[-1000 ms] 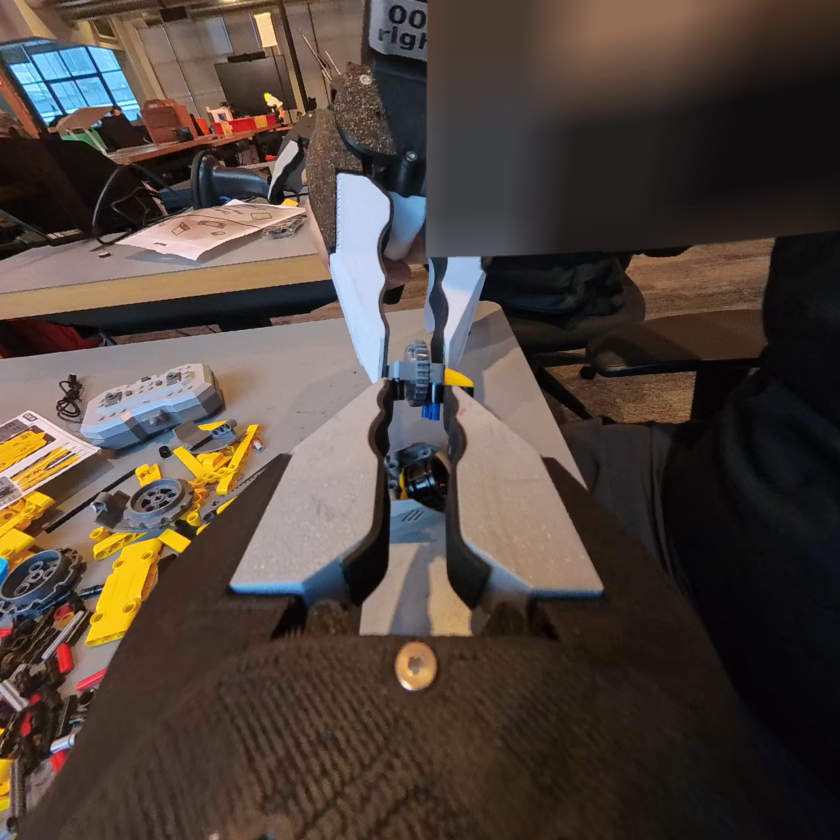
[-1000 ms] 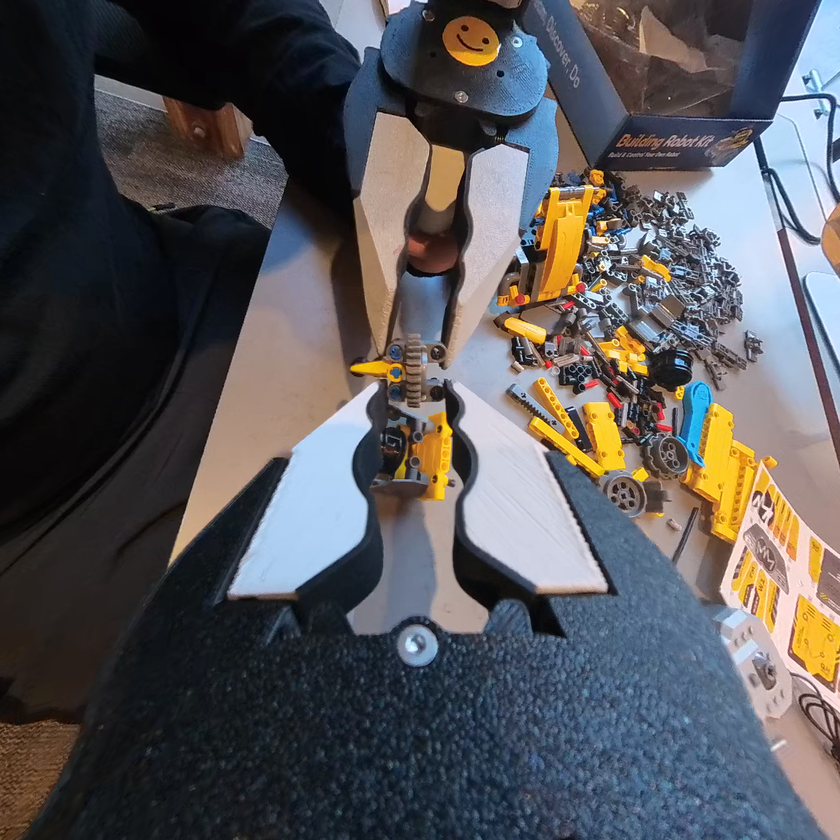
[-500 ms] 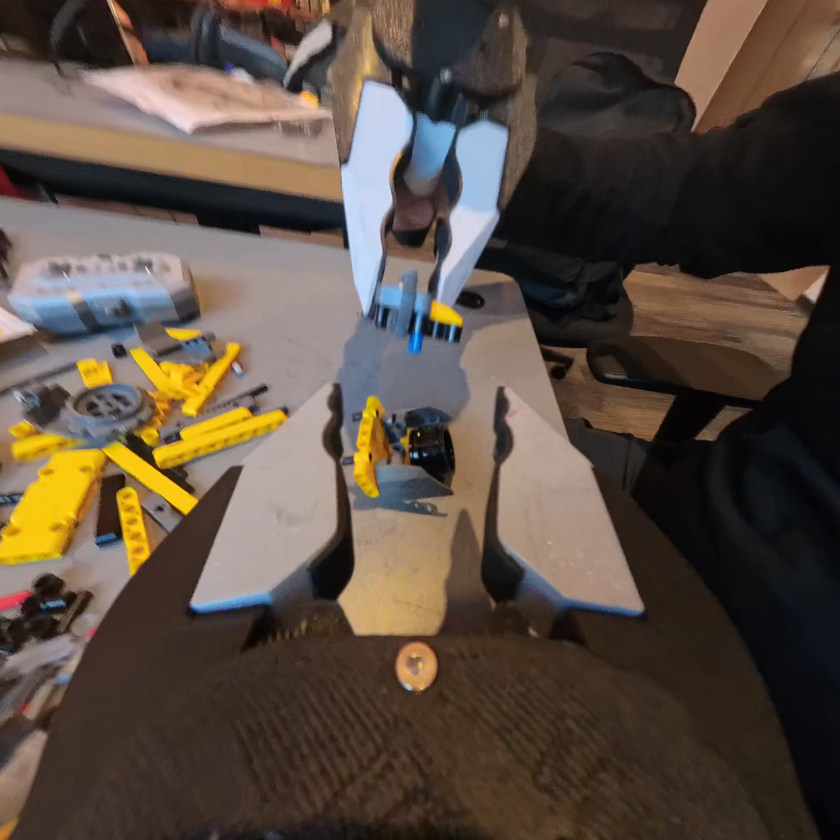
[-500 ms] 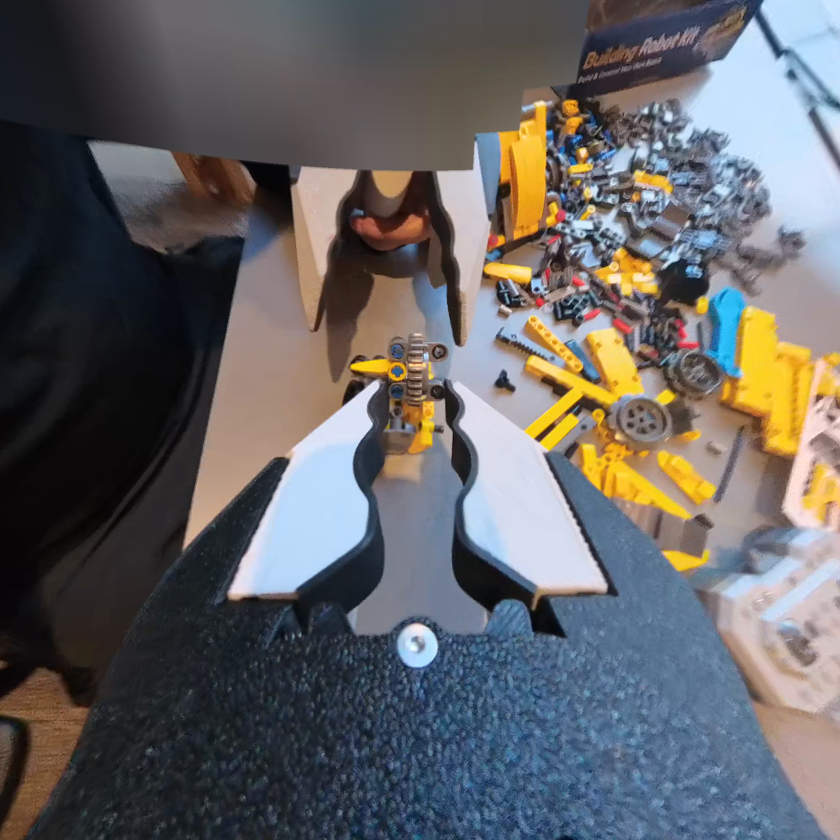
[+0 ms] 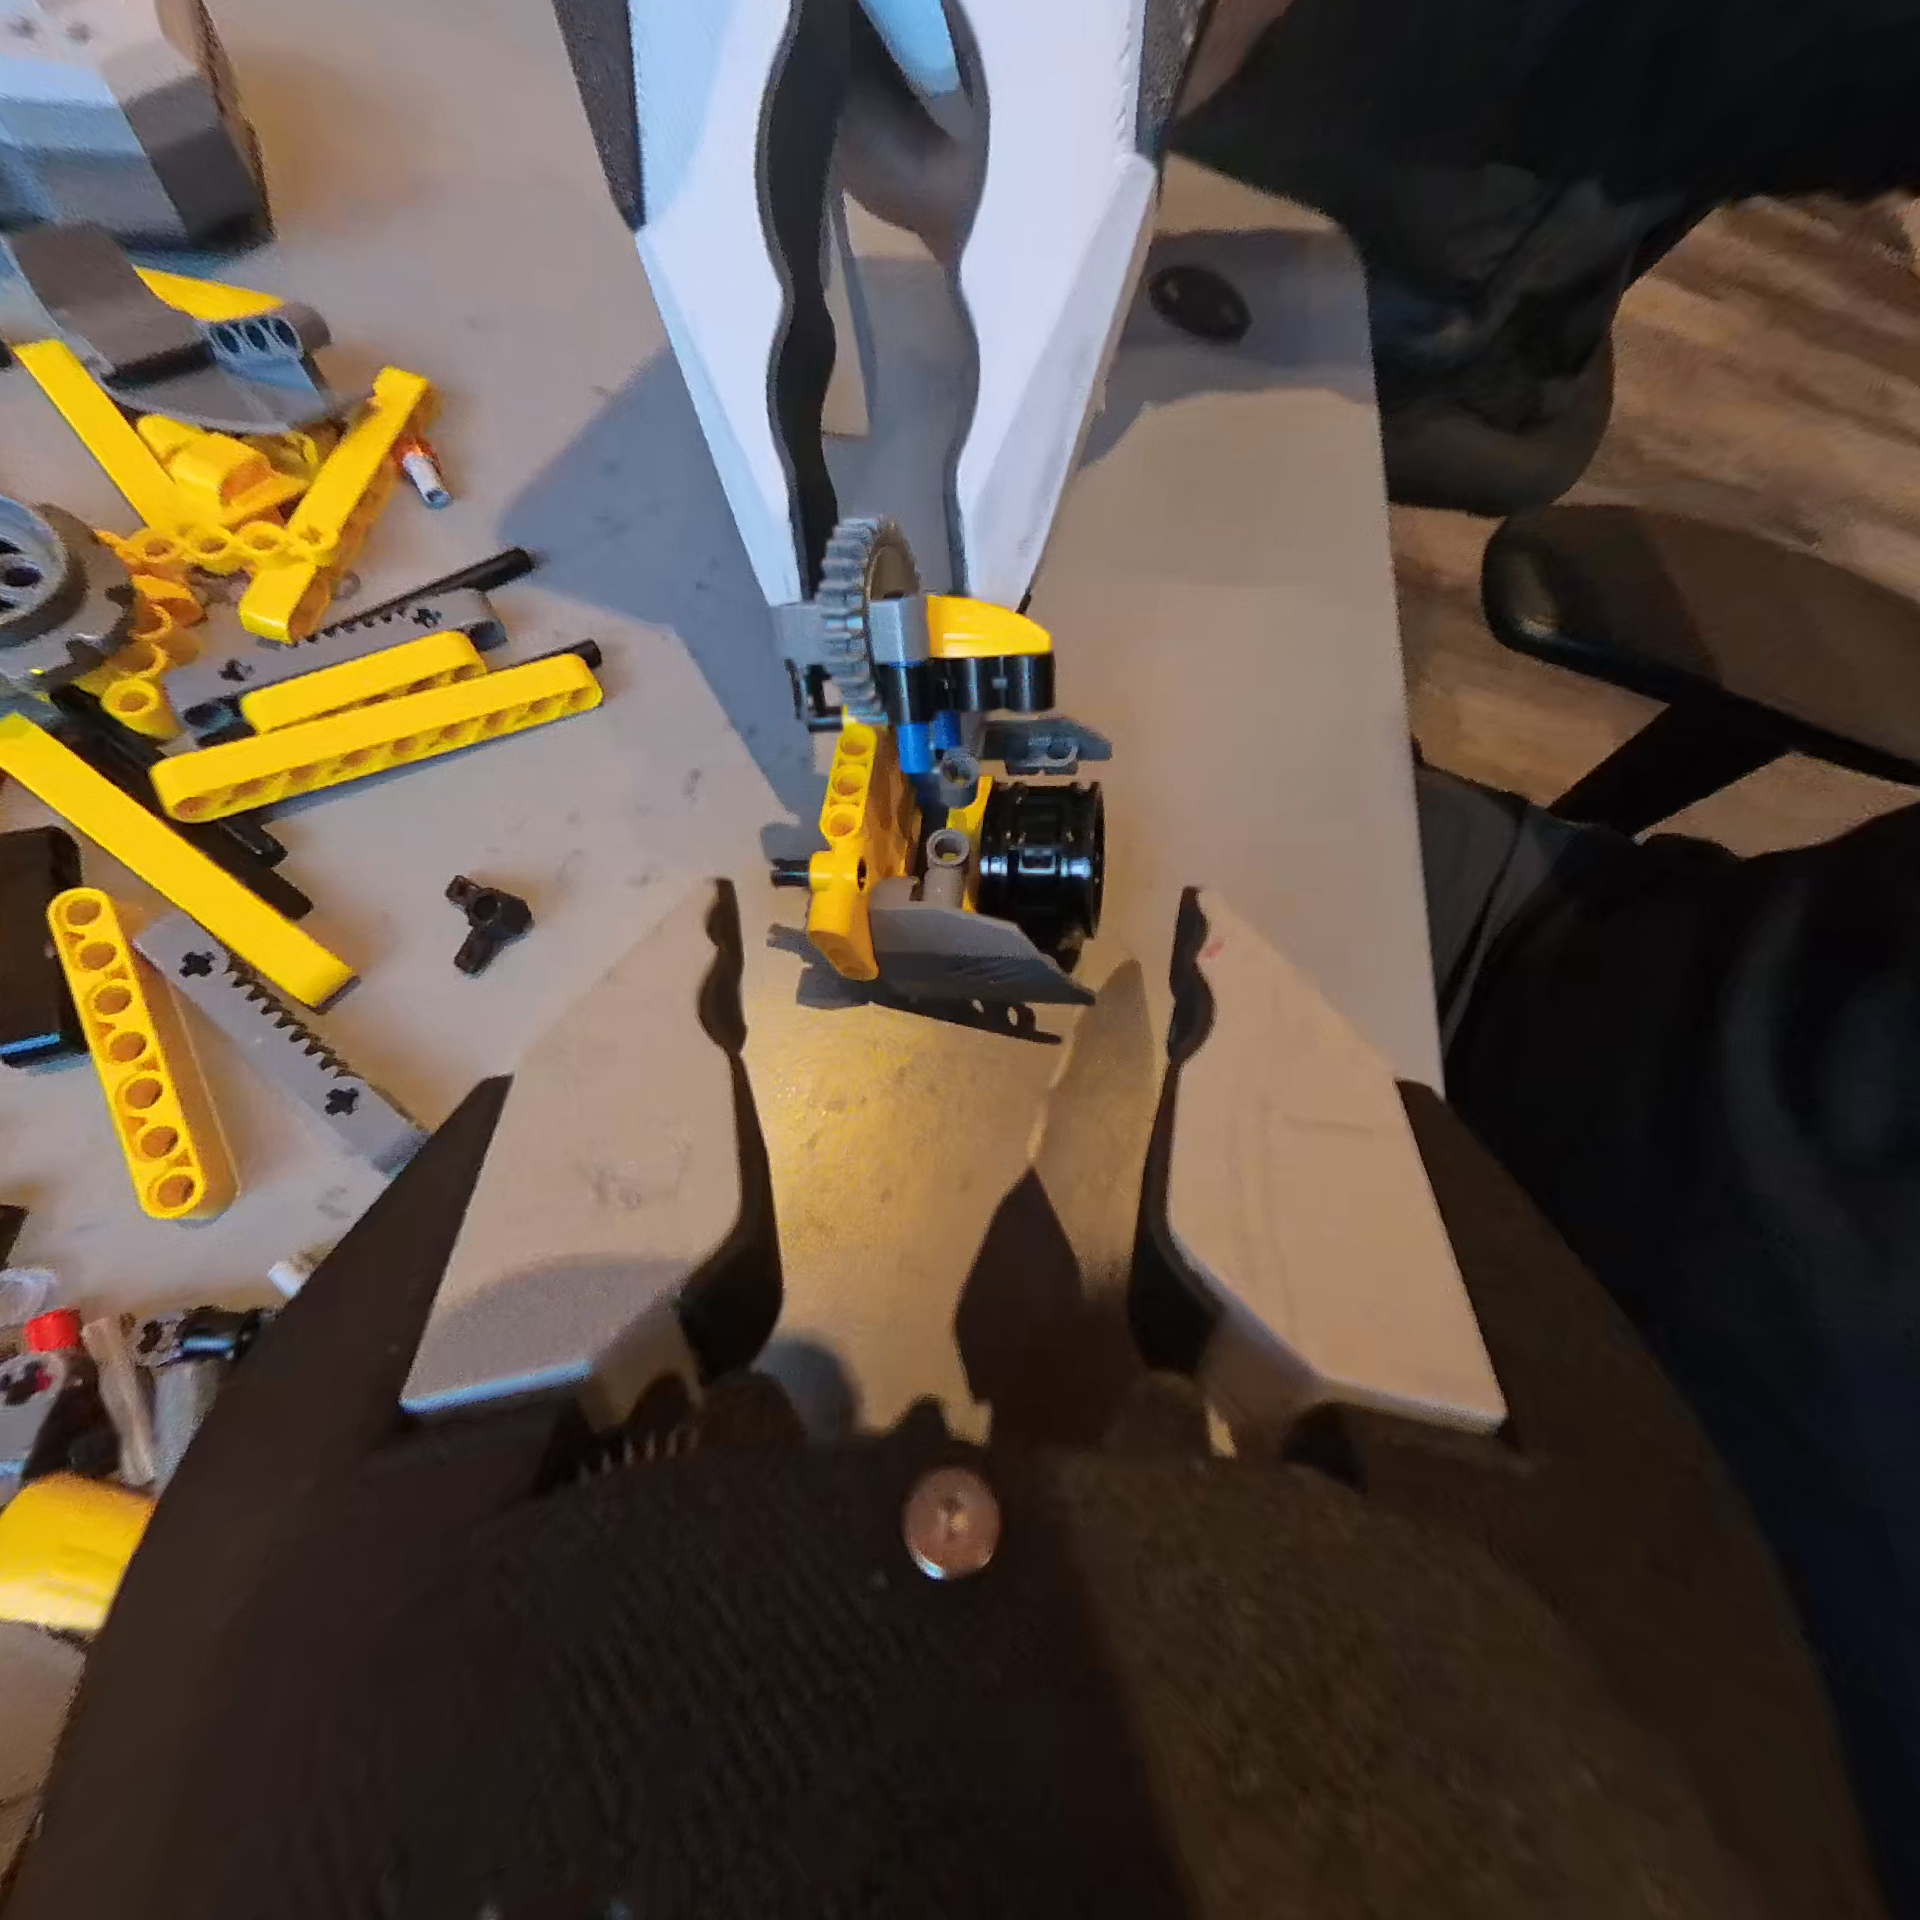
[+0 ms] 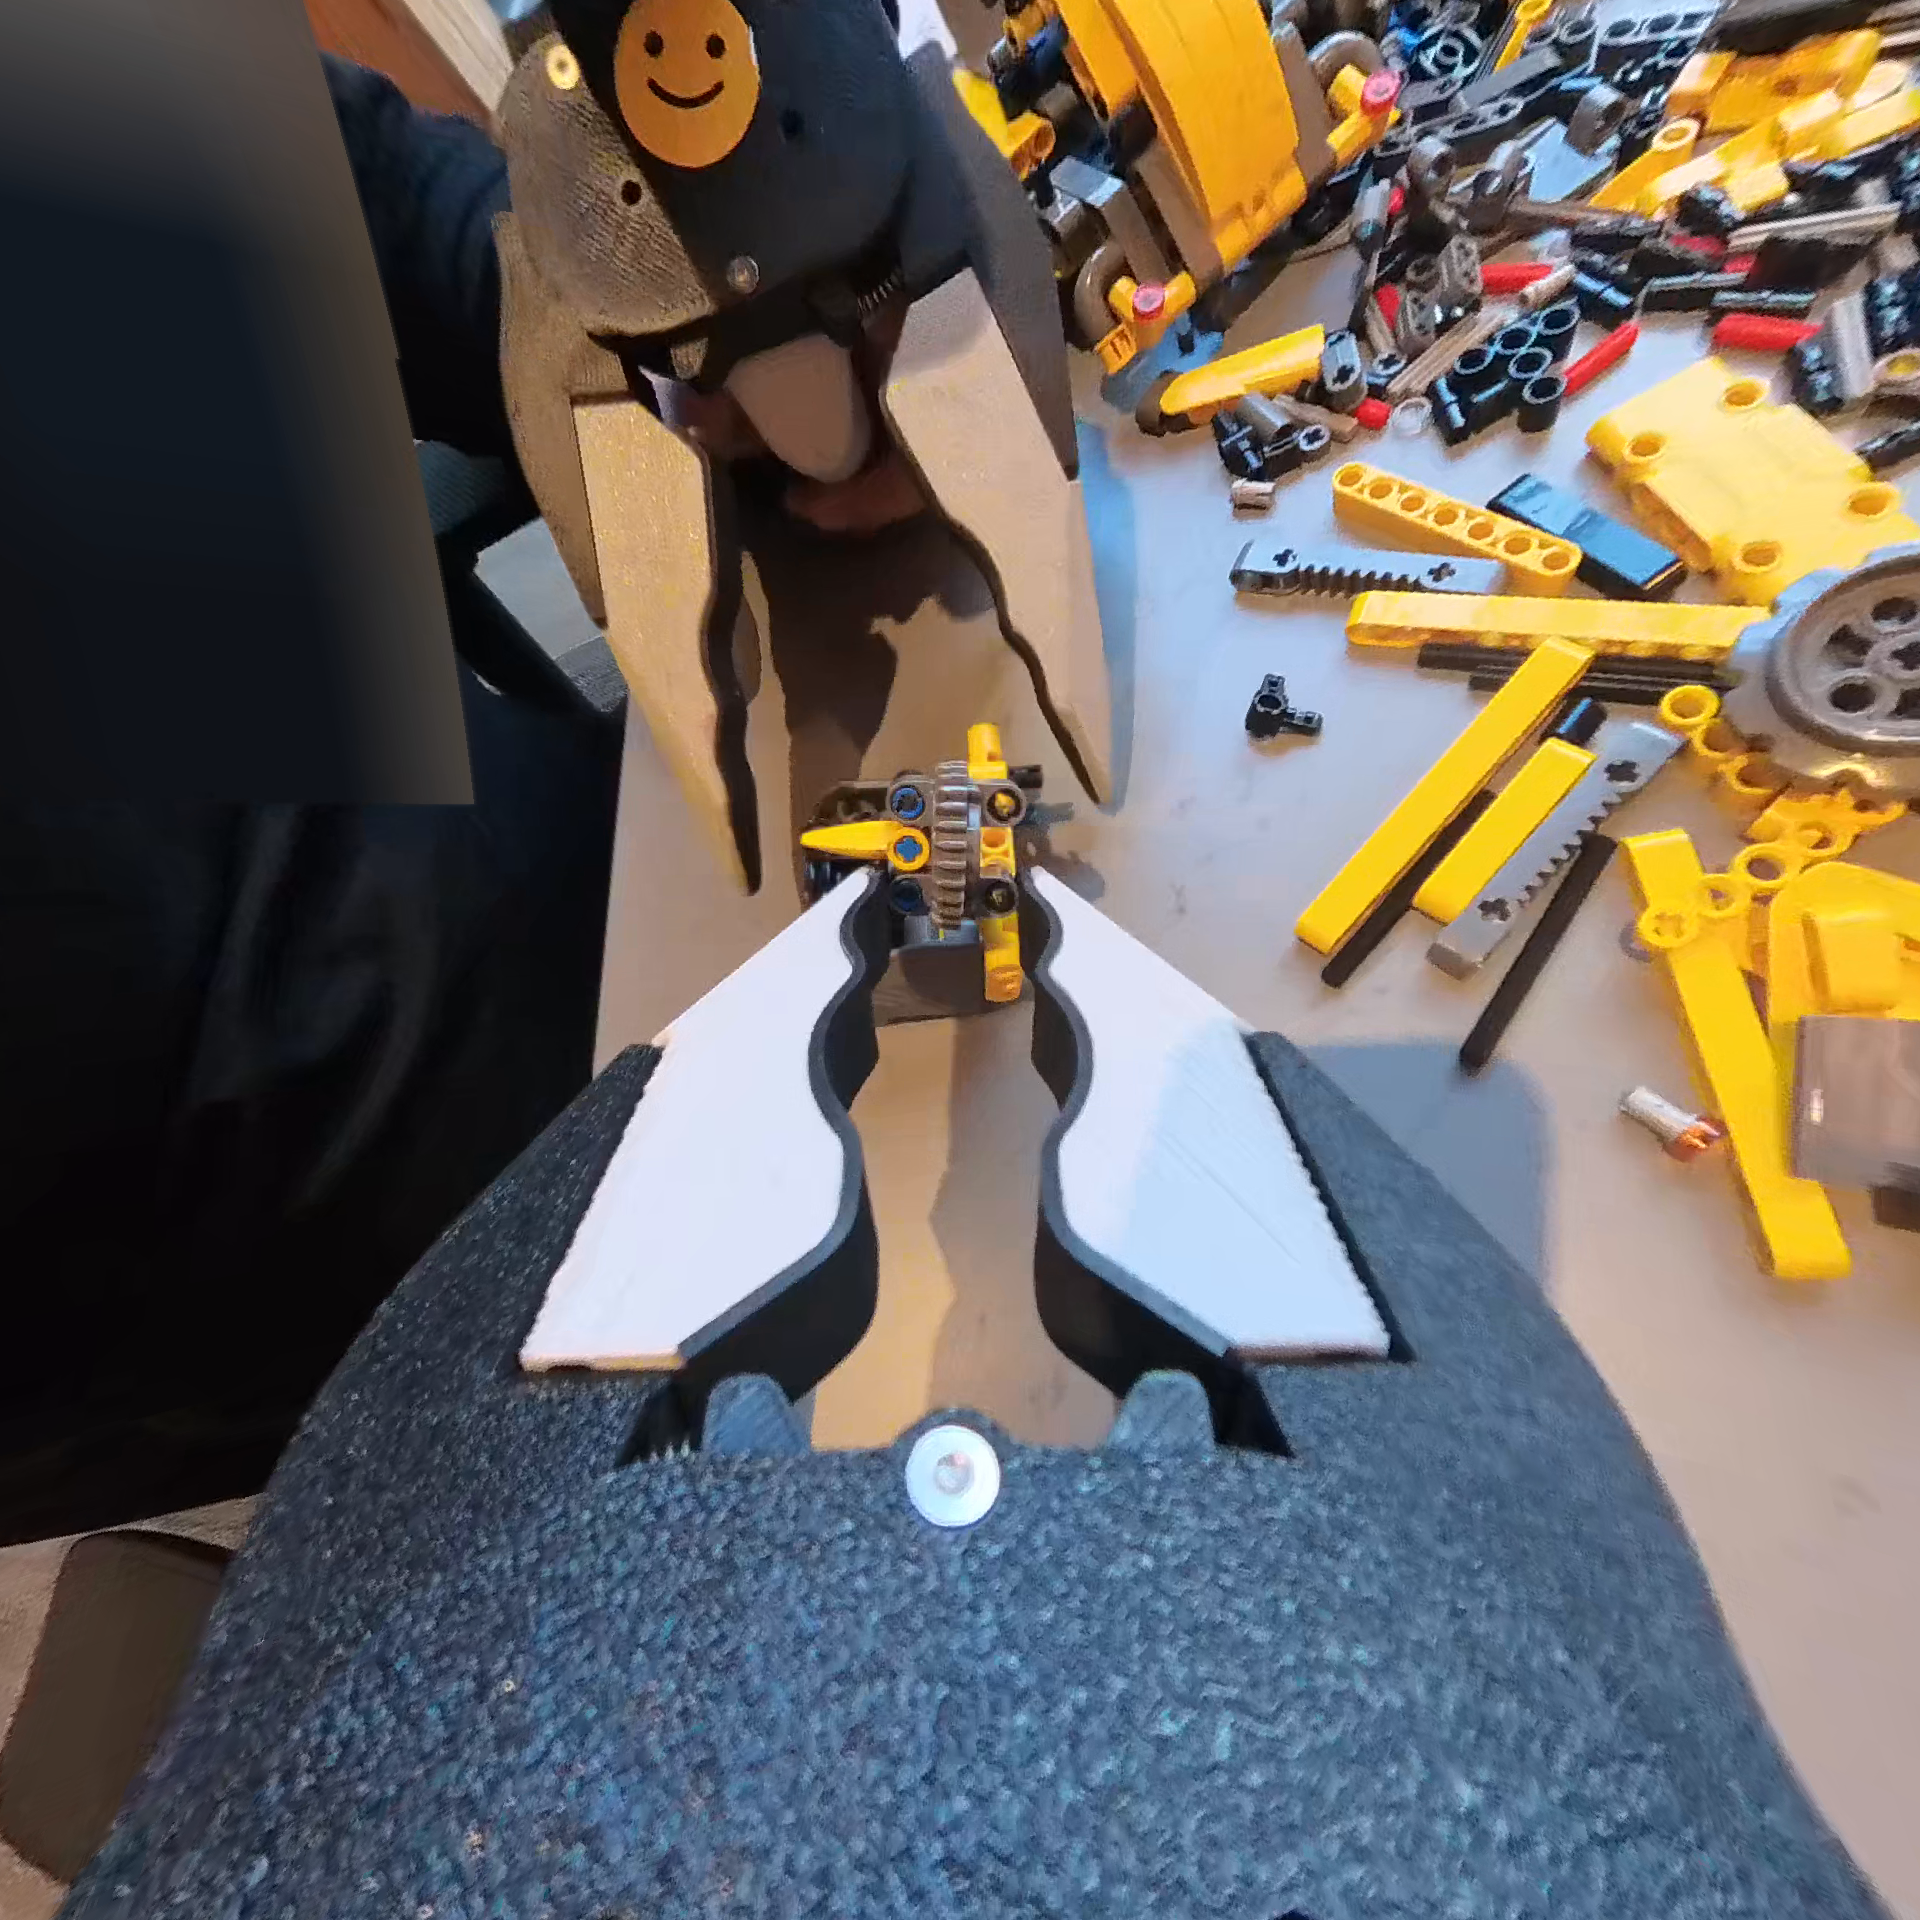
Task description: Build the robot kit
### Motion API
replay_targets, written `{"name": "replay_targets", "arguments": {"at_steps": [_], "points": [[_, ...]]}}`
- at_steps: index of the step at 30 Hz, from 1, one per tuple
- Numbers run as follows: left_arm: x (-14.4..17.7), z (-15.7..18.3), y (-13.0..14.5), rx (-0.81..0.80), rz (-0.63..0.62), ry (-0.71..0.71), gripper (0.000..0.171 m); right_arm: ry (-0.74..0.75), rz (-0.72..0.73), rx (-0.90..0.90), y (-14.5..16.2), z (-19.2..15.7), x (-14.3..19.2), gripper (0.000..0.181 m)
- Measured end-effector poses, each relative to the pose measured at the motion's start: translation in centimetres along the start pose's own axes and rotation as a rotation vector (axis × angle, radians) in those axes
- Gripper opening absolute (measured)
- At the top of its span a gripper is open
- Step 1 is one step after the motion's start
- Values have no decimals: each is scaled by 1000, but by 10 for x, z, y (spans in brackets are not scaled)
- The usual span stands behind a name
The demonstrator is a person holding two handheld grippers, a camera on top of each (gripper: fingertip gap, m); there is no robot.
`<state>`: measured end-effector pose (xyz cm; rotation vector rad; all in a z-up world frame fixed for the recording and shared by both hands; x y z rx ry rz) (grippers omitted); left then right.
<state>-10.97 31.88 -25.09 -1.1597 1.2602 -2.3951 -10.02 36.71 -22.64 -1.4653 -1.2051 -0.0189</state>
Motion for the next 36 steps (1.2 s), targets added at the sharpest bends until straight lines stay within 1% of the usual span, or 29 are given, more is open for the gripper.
{"name": "replay_targets", "arguments": {"at_steps": [2, 4, 5, 6, 11, 17, 21, 24, 29, 36], "points": [[-6, -2, 4, 6, -48, -9, 79, -16, 0, -10, 2, -1, -3, 23], [-7, -1, 3, 6, -47, -7, 69, -33, 12, -15, 3, -2, -3, 23], [-8, -1, 2, 12, -47, 0, 61, -38, 17, -18, 4, -2, -3, 23], [-9, -1, 2, 17, -46, 14, 61, -40, 18, -23, 5, -2, -3, 23], [-8, 0, 1, 50, -33, 47, 59, -78, 51, -97, 7, -2, -2, 23], [-6, 0, 0, 80, -15, 91, 58, -50, 22, -119, 4, -3, 0, 23], [-3, 0, -3, 81, 14, 88, 58, -82, 45, -111, -6, -11, 7, 23], [0, 2, -8, 73, 56, 105, 58, -156, 95, -144, -11, -16, 12, 24], [-1, 4, -9, 50, 53, 97, 58, -245, 159, -210, -14, -19, 16, 24], [-2, 4, -8, 50, 46, 103, 58, -243, 135, -205, -5, -15, 11, 24]]}}
Point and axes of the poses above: each gripper's, where its closed fingertips meet, x back along the fingers, y out of its underside, z = x × y across the jaws, the point moved 2 cm from there along x, back along the fingers, and after that the axes turned 10 degrees about y, right-handed, at the moved point
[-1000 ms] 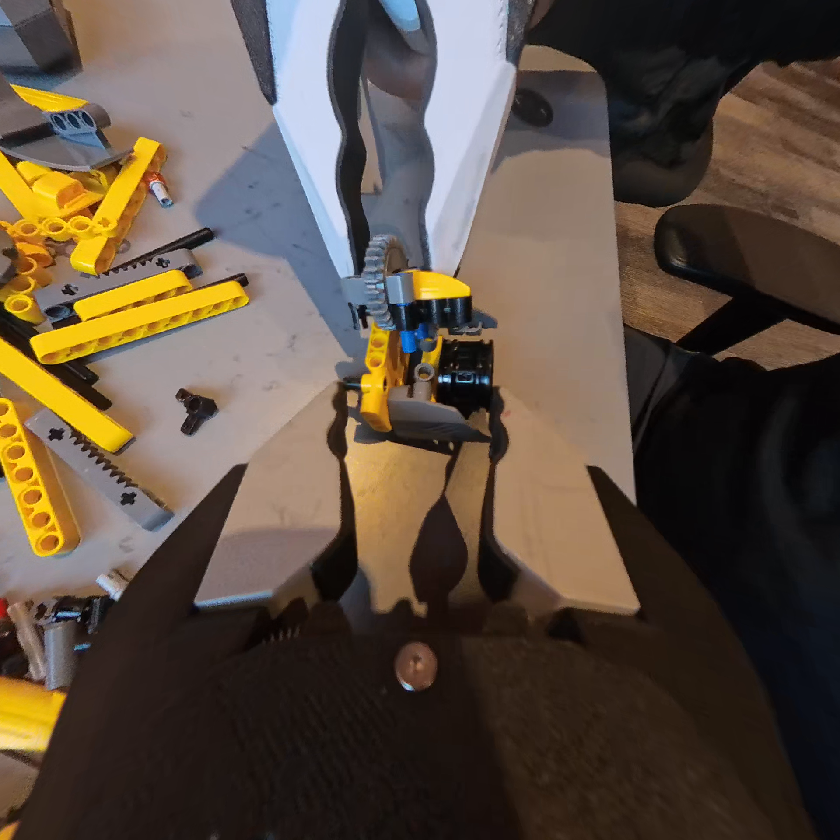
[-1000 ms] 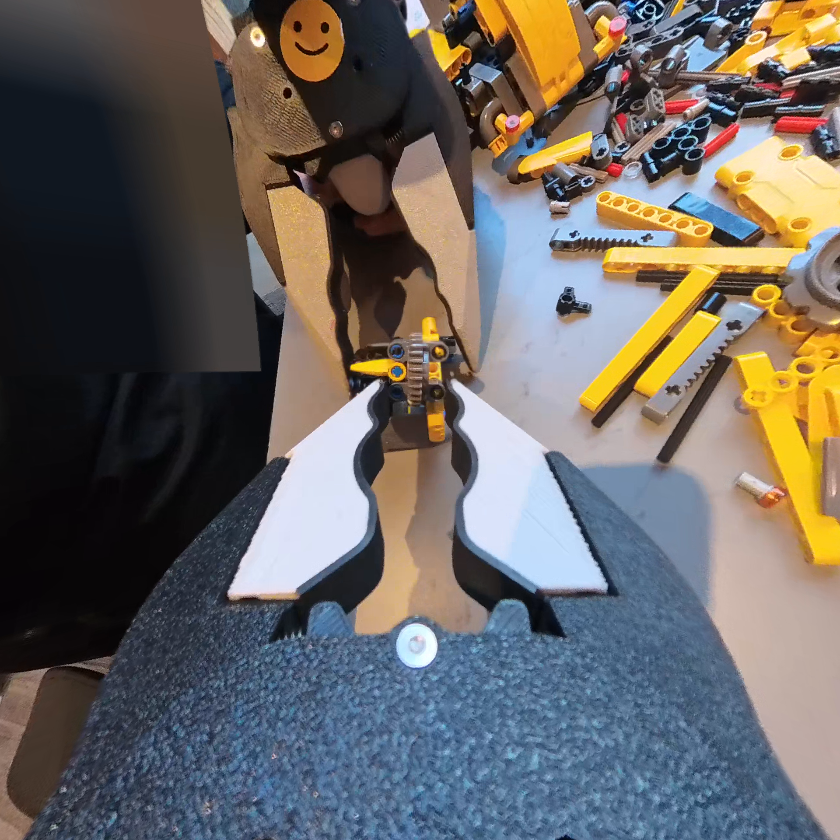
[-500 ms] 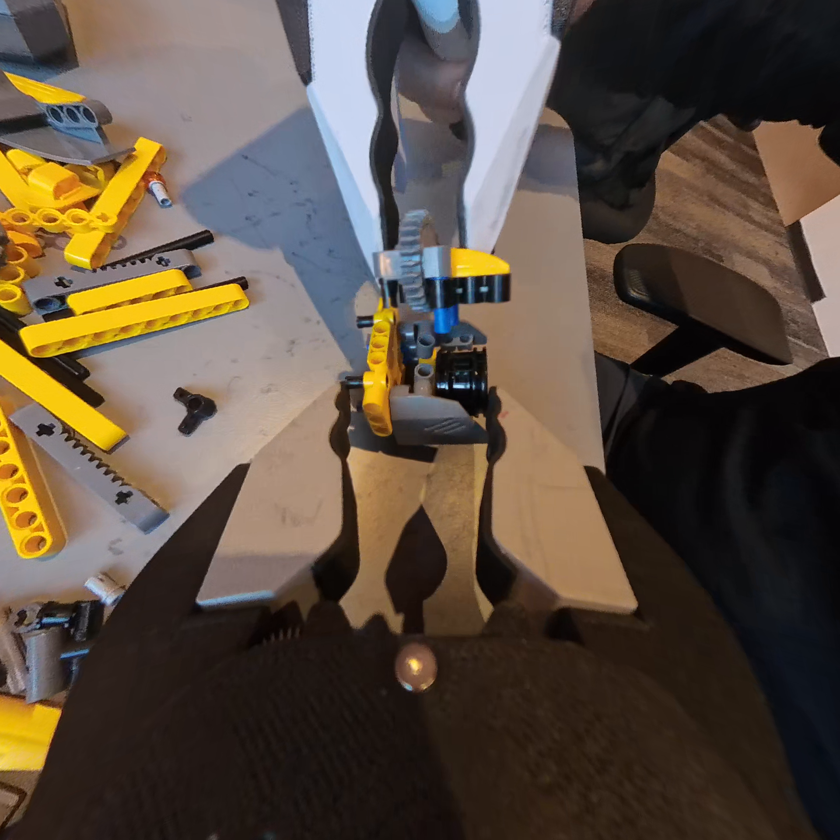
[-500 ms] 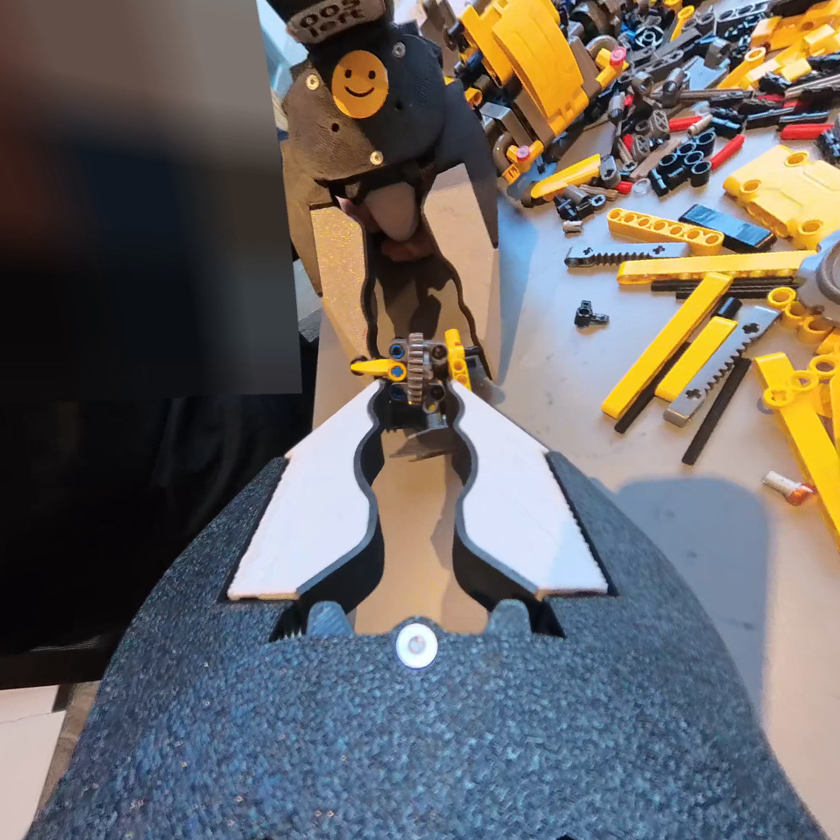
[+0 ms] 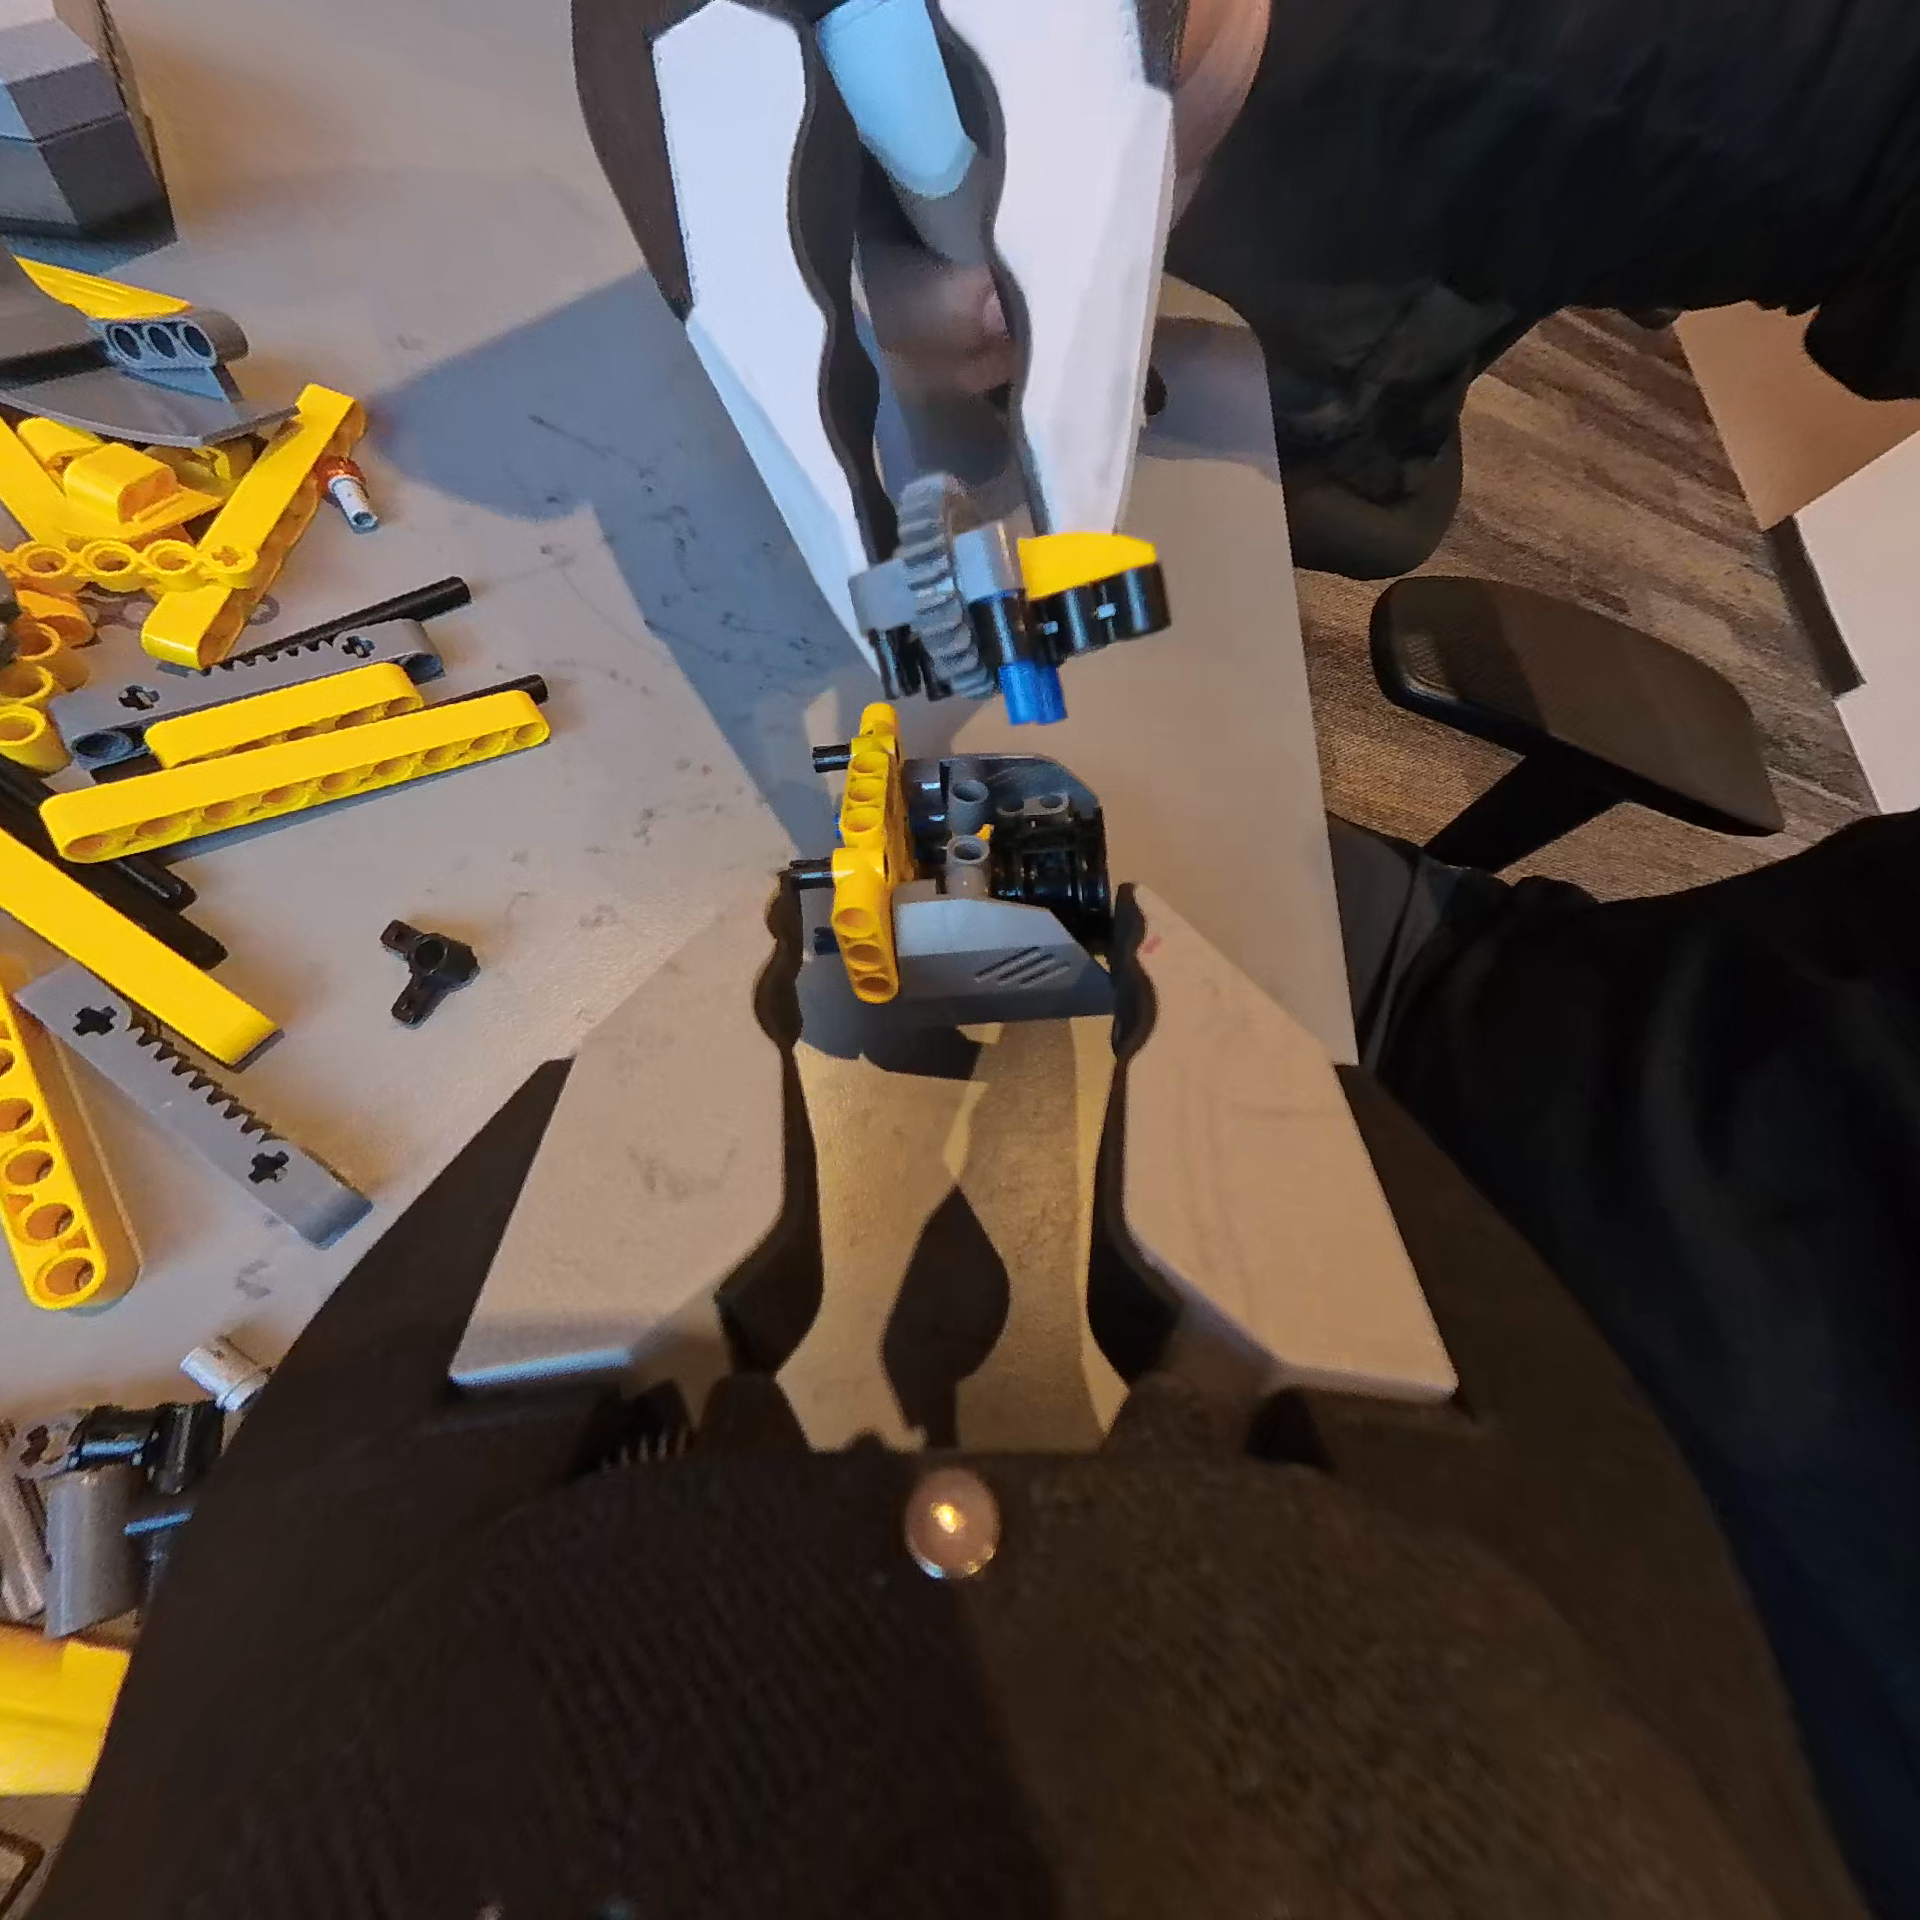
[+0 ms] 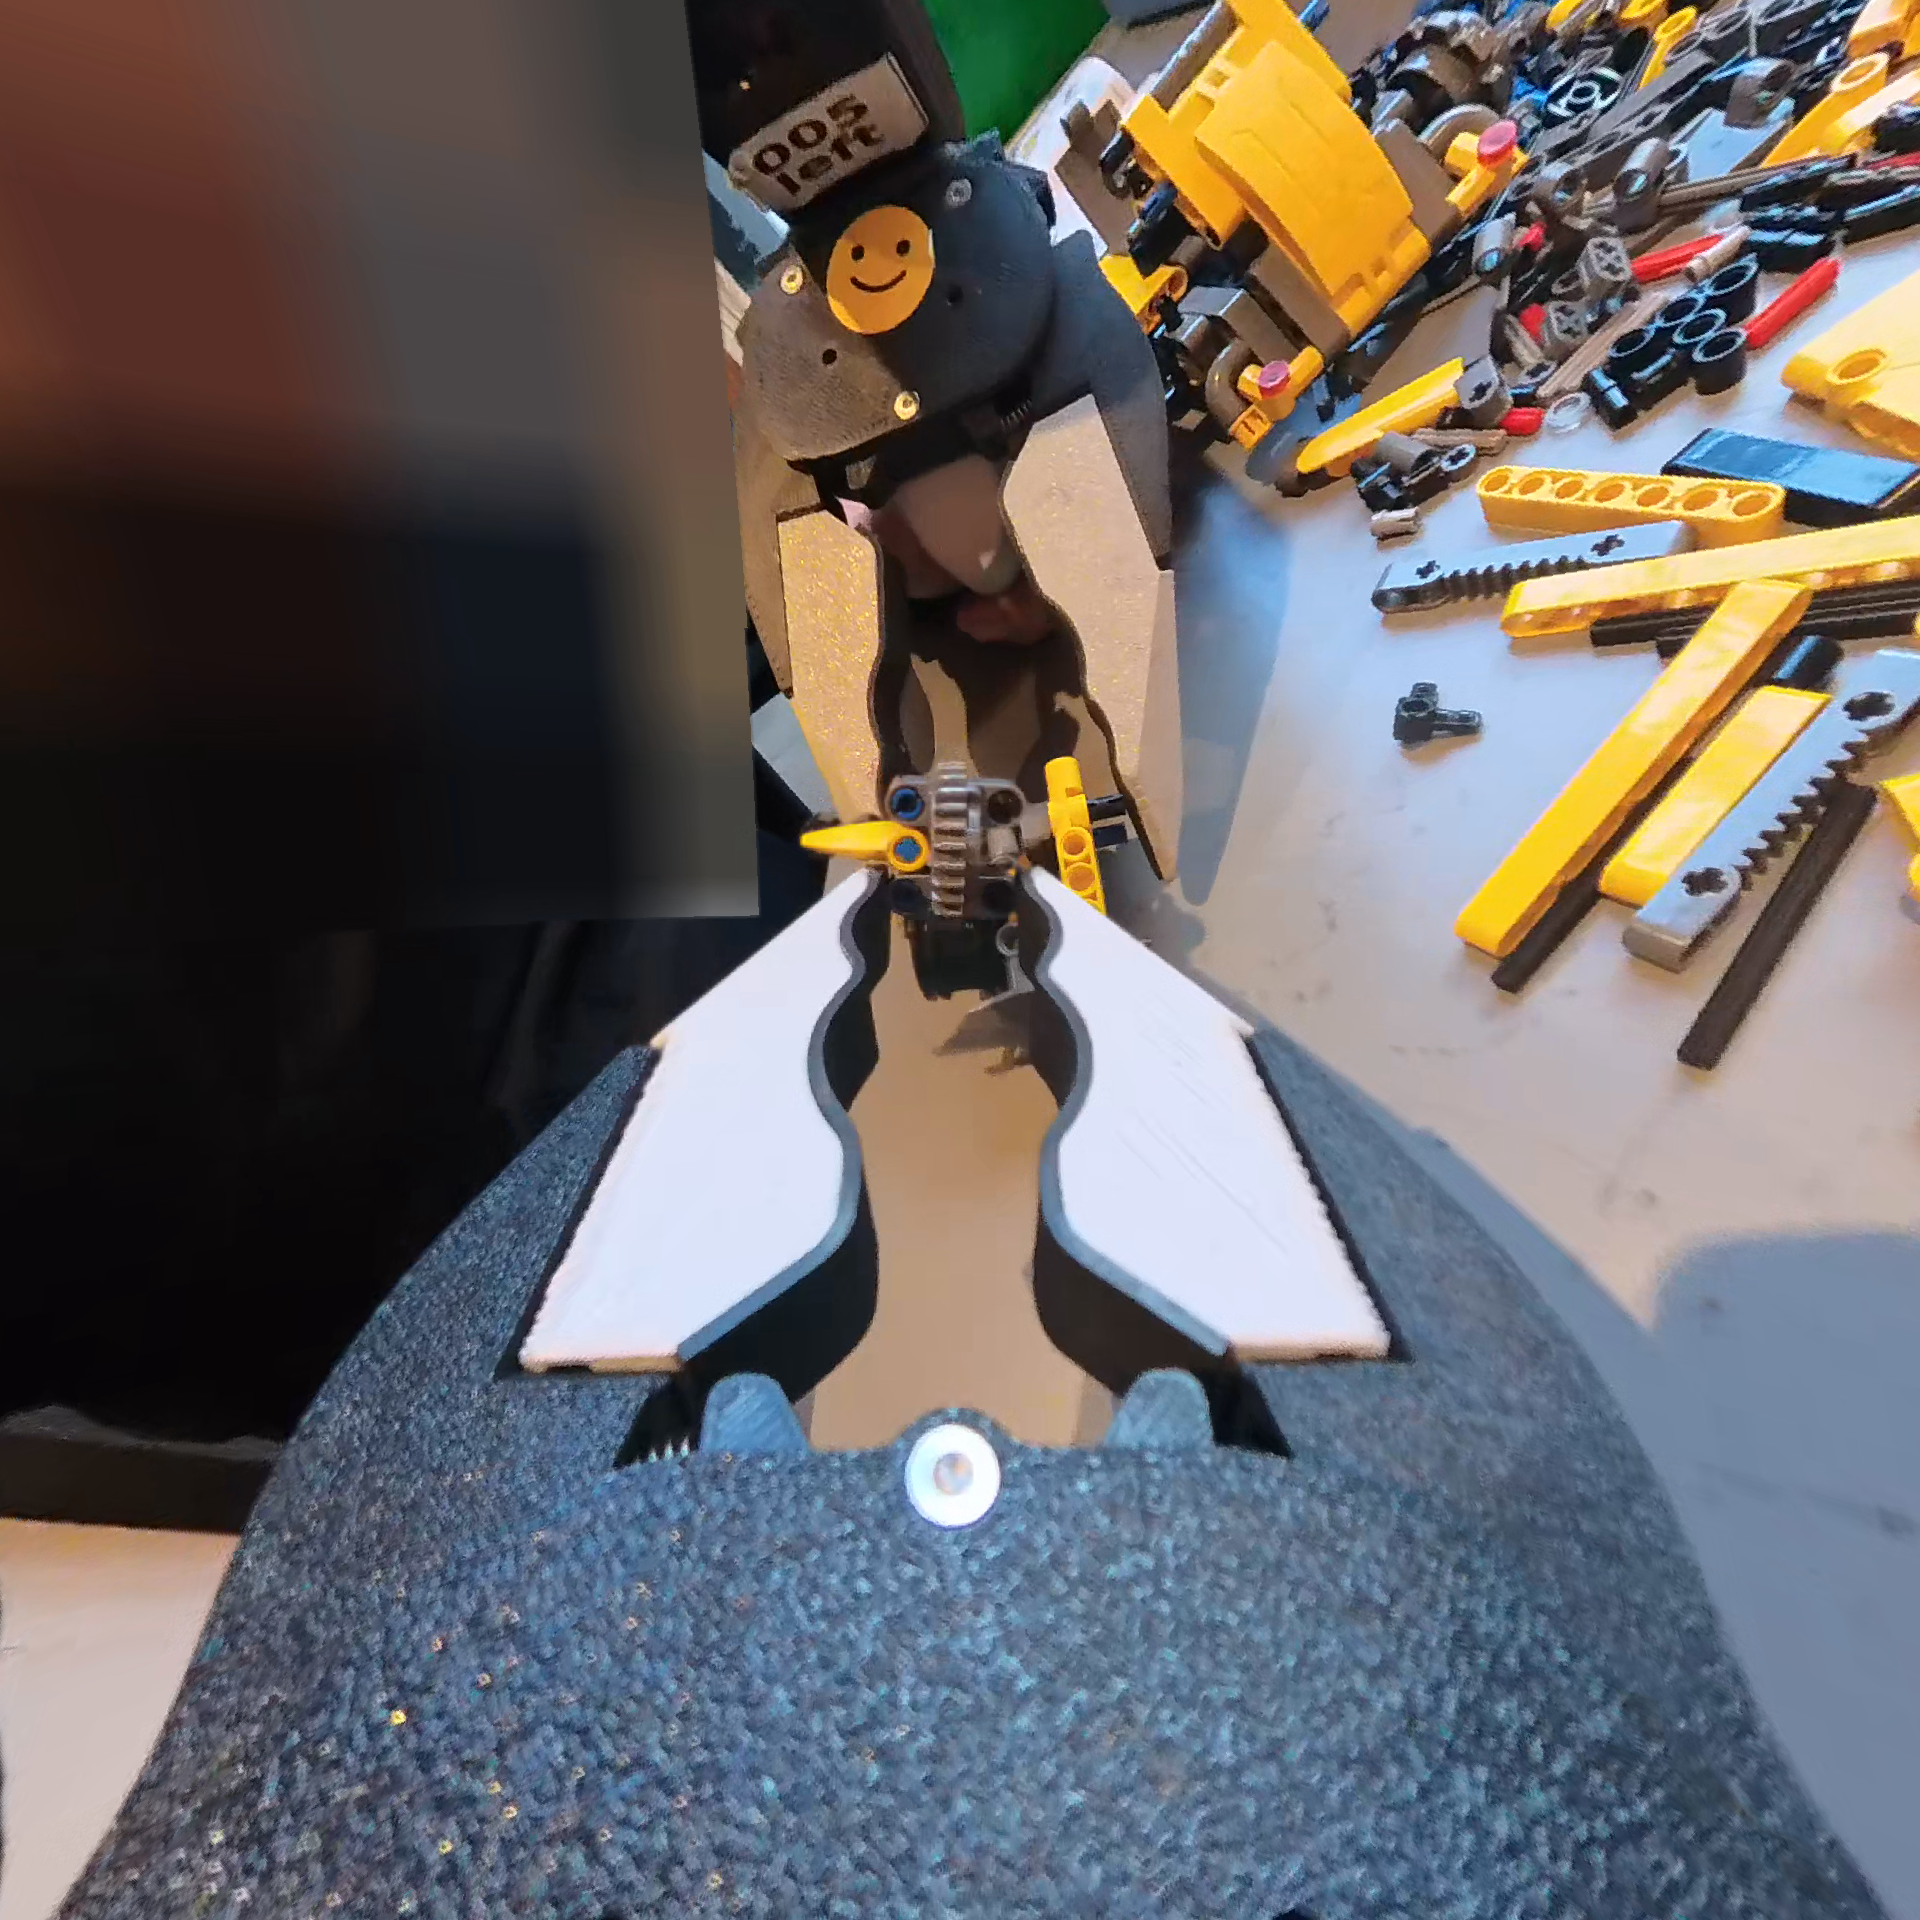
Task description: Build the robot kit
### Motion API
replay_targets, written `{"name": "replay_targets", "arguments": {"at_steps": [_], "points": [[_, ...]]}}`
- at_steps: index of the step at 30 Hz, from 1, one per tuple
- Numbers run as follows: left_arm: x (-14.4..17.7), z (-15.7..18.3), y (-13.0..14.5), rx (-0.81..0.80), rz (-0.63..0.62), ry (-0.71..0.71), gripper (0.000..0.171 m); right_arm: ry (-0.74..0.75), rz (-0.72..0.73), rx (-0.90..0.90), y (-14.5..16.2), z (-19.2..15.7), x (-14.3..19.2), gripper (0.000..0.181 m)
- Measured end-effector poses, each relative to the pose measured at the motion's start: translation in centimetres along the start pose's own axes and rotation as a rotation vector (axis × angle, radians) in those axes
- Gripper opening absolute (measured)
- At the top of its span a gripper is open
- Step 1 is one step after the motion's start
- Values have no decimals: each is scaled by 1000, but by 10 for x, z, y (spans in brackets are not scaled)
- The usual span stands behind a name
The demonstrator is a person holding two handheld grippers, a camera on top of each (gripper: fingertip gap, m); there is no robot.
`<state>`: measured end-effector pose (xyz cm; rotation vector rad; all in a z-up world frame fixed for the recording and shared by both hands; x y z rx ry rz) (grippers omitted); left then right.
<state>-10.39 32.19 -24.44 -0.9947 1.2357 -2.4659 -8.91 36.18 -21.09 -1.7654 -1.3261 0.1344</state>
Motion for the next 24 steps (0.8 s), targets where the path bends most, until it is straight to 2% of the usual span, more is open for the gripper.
{"name": "replay_targets", "arguments": {"at_steps": [12, 24], "points": [[0, -1, 0, 17, -1, 11, 57, 106, -108, 107, 13, 12, -7, 24], [-1, 0, 1, 17, -4, 18, 57, 212, -192, 222, 12, 14, -8, 24]]}}
Point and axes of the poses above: each gripper's, where its closed fingertips meet, x back along the fingers, y out of its underside, z = x × y across the jaws, the point moved 2 cm from there along x, back along the fingers, and after that the axes turned 10 degrees about y, right-handed, at the moved point
